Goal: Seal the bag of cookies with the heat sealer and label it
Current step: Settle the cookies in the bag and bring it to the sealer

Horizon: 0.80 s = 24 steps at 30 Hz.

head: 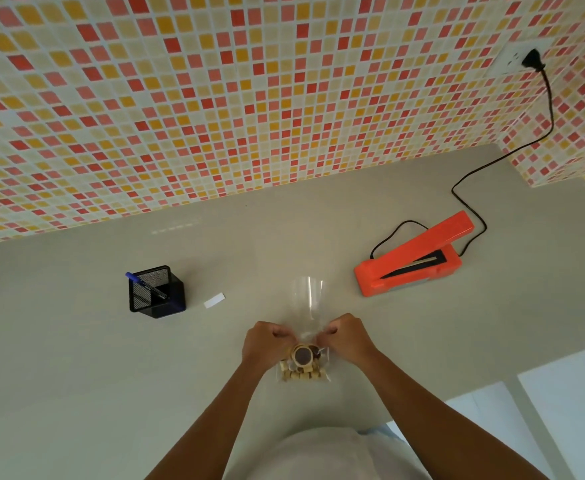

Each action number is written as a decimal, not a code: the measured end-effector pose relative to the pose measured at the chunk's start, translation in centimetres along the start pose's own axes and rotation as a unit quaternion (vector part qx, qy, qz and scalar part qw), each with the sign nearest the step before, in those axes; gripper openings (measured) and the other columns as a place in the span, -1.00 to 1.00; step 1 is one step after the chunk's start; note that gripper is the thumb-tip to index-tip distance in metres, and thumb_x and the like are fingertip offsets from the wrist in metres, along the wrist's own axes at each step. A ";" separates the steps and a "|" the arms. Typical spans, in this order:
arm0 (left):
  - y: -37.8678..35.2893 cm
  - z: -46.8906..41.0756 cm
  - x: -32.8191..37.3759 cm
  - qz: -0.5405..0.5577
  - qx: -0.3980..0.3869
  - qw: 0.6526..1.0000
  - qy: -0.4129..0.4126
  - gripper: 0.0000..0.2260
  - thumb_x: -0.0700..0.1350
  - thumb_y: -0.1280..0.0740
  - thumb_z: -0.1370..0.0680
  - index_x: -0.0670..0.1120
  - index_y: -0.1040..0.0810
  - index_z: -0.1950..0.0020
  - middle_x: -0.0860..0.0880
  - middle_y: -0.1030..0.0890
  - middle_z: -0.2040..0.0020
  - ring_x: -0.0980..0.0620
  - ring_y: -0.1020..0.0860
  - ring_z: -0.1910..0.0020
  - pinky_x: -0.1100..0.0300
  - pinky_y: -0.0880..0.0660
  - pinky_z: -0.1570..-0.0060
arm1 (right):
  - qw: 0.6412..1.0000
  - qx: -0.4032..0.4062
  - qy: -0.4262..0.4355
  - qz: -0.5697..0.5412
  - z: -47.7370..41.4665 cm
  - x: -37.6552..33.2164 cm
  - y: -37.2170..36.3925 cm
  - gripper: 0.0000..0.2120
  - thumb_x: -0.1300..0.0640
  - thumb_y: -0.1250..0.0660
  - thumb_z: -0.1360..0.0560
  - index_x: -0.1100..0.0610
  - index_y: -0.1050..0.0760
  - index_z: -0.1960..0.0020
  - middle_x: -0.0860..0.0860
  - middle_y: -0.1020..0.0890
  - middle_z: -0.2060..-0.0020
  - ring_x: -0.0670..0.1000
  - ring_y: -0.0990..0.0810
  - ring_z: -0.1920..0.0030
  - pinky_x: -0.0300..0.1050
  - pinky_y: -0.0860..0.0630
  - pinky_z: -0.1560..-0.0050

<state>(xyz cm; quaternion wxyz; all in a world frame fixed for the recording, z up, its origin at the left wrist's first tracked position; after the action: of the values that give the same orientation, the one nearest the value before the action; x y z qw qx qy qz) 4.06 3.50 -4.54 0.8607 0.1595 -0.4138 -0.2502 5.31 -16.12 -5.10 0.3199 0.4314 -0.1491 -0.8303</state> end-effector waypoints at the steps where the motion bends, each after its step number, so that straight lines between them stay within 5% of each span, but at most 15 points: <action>1: -0.1 0.0 0.0 -0.012 0.005 1.000 0.005 -0.93 -0.06 -0.43 -0.36 0.06 -0.72 0.29 0.10 -0.69 0.33 0.13 -0.64 0.31 0.26 -0.60 0.27 | 1.000 0.001 -0.002 0.010 -0.1 0.0 -0.1 -0.63 0.11 -0.58 -0.33 0.04 -0.47 0.54 -0.09 -0.43 0.59 -0.21 -0.33 0.59 -0.37 -0.25 0.51; 7: 0.1 0.0 0.4 -0.046 0.035 0.998 0.040 -0.92 0.03 -0.48 -0.35 0.05 -0.71 0.28 0.11 -0.69 0.32 0.14 -0.62 0.34 0.37 -0.43 0.42 | 0.996 0.031 -0.038 0.080 -0.2 0.2 -0.5 -0.72 -0.07 -0.56 -0.33 0.04 -0.57 0.40 -0.06 -0.59 0.47 -0.07 -0.56 0.43 -0.26 -0.39 0.43; 12: 0.2 -0.2 0.2 -0.059 0.058 0.993 0.079 -0.79 0.08 -0.47 -0.26 -0.05 -0.63 0.39 0.05 -0.62 0.44 0.09 -0.60 0.43 0.30 -0.54 0.40 | 0.989 0.055 -0.059 0.123 0.2 -0.2 0.1 -0.70 -0.14 -0.56 -0.30 0.02 -0.53 0.31 -0.06 -0.61 0.38 0.00 -0.64 0.28 -0.22 -0.44 0.35; 15: 0.2 0.1 0.4 -0.078 0.085 0.990 0.076 -0.77 0.11 -0.46 -0.28 -0.03 -0.57 0.27 0.06 -0.60 0.36 0.07 -0.59 0.36 0.22 -0.55 0.37 | 0.987 0.062 -0.068 0.134 0.1 -0.2 0.6 -0.58 -0.20 -0.57 -0.24 0.03 -0.53 0.10 -0.05 -0.65 0.21 0.01 -0.65 0.18 -0.13 -0.52 0.25; 19: -0.1 0.6 0.8 -0.108 0.132 0.985 0.029 -0.55 0.11 -0.50 -0.32 -0.06 -0.40 -0.02 0.01 -0.54 0.11 -0.04 -0.58 0.15 0.15 -0.53 0.20 | 0.987 0.078 -0.043 0.133 0.0 -0.6 0.6 -0.55 -0.10 -0.59 -0.26 0.01 -0.39 0.08 -0.07 -0.56 0.21 -0.01 -0.57 0.22 -0.16 -0.37 0.34; 24: -0.4 0.5 1.6 -0.153 0.152 0.974 -0.073 -0.80 -0.05 -0.47 -0.38 -0.11 -0.50 0.18 -0.02 -0.54 0.20 -0.04 -0.52 0.31 0.07 -0.57 0.21 | 0.985 0.068 0.055 0.148 0.1 -1.5 -0.8 -0.87 0.17 -0.40 -0.40 0.06 -0.45 0.22 -0.05 -0.58 0.30 0.03 -0.56 0.27 -0.02 -0.51 0.27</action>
<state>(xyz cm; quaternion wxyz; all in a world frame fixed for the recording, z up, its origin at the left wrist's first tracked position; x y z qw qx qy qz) 4.42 2.24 -3.44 0.7451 0.3313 -0.4799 -0.3238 5.51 -14.49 -4.50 0.4170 0.4707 -0.2497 -0.7364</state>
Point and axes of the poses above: each hand's wrist, its own z-axis away from the middle knuckle, its own y-axis out of the back of the hand, x = y × z, the point moved 6 cm from there along -z, towards the middle knuckle
